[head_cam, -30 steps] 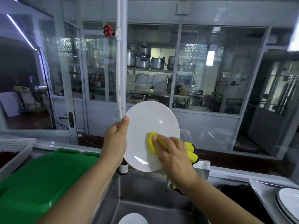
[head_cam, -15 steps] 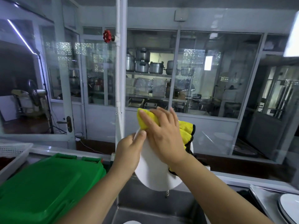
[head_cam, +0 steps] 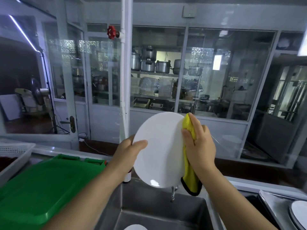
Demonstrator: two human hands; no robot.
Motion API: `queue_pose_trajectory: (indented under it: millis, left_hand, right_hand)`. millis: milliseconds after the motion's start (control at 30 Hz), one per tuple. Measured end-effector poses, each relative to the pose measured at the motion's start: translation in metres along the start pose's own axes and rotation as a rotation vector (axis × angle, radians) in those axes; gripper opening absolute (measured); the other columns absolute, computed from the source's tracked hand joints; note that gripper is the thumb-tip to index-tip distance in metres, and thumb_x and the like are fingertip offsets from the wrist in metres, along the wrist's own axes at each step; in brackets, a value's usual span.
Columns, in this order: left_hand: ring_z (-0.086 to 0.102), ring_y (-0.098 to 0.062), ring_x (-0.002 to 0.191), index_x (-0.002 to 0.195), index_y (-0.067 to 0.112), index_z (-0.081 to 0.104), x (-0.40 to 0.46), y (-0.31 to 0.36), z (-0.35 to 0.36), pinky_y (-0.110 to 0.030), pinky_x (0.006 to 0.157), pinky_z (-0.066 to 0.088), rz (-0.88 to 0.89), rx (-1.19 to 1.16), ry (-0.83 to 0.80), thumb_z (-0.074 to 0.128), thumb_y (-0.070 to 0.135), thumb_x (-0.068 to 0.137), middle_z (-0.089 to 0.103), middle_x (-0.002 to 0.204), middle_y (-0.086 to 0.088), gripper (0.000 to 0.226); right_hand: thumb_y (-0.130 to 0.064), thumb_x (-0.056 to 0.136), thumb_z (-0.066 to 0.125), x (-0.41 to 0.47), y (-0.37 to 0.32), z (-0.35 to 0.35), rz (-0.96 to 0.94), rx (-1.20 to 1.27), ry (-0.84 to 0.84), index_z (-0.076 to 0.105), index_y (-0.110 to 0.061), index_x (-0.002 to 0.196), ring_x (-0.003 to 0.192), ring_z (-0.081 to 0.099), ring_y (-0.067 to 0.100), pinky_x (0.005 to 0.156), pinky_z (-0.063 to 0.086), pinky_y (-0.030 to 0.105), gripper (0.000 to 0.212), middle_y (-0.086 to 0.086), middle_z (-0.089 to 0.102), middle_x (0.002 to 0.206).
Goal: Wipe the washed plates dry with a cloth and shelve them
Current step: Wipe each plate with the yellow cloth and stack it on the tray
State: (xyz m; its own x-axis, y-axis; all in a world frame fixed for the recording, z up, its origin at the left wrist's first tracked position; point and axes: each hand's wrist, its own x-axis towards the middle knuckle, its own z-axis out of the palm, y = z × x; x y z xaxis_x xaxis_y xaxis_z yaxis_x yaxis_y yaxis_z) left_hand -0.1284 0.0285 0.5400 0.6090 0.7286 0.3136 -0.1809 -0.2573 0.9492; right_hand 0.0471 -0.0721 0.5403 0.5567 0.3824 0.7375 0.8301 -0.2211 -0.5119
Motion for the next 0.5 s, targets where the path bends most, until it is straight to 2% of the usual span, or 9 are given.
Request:
queue_pose_trajectory:
  millis: [100,200,300,400,500]
  left_hand:
    - [0.07,-0.019,0.081,0.087,0.019,0.071,0.019,0.013,-0.008,-0.031,0.07,0.051,-0.058,0.12,-0.126,0.063,0.036,0.078,0.075,0.086,0.0,0.02]
    - [0.071,-0.024,0.08,0.087,0.014,0.071,0.035,0.022,-0.007,-0.035,0.074,0.052,-0.018,0.25,-0.171,0.058,0.041,0.09,0.075,0.086,-0.006,0.03]
    - [0.061,-0.022,0.063,0.082,-0.001,0.065,0.037,0.022,0.001,-0.03,0.064,0.044,0.077,0.401,-0.124,0.052,0.042,0.094,0.066,0.07,-0.009,0.046]
    - [0.052,-0.017,0.057,0.075,-0.006,0.058,0.032,0.02,0.015,-0.029,0.06,0.037,0.157,0.416,-0.112,0.048,0.054,0.082,0.055,0.062,-0.007,0.061]
    - [0.051,-0.018,0.056,0.073,-0.004,0.055,0.028,0.019,0.027,-0.03,0.059,0.036,0.193,0.37,-0.078,0.045,0.053,0.08,0.054,0.06,-0.008,0.059]
  right_hand:
    - [-0.037,0.097,0.049,0.004,0.002,-0.005,-0.115,-0.121,-0.007,0.036,-0.044,0.143,0.081,0.053,0.027,0.065,0.039,0.034,0.049,-0.005,0.043,0.095]
    - [-0.04,0.096,0.046,0.007,0.001,-0.009,-0.274,-0.217,0.044,0.041,-0.036,0.14,0.068,0.054,0.027,0.054,0.034,0.029,0.045,-0.001,0.048,0.092]
    - [-0.041,0.092,0.042,0.01,0.0,-0.012,-0.411,-0.276,0.118,0.042,-0.029,0.137,0.06,0.051,0.028,0.045,0.034,0.026,0.046,0.007,0.051,0.085]
    - [-0.035,0.094,0.047,0.016,-0.005,-0.009,-0.615,-0.35,0.203,0.042,-0.024,0.136,0.064,0.05,0.03,0.052,0.035,0.032,0.043,0.013,0.055,0.086]
    - [-0.036,0.099,0.048,0.024,-0.011,-0.006,-0.745,-0.409,0.26,0.043,-0.028,0.136,0.074,0.055,0.032,0.064,0.04,0.038,0.039,0.014,0.061,0.099]
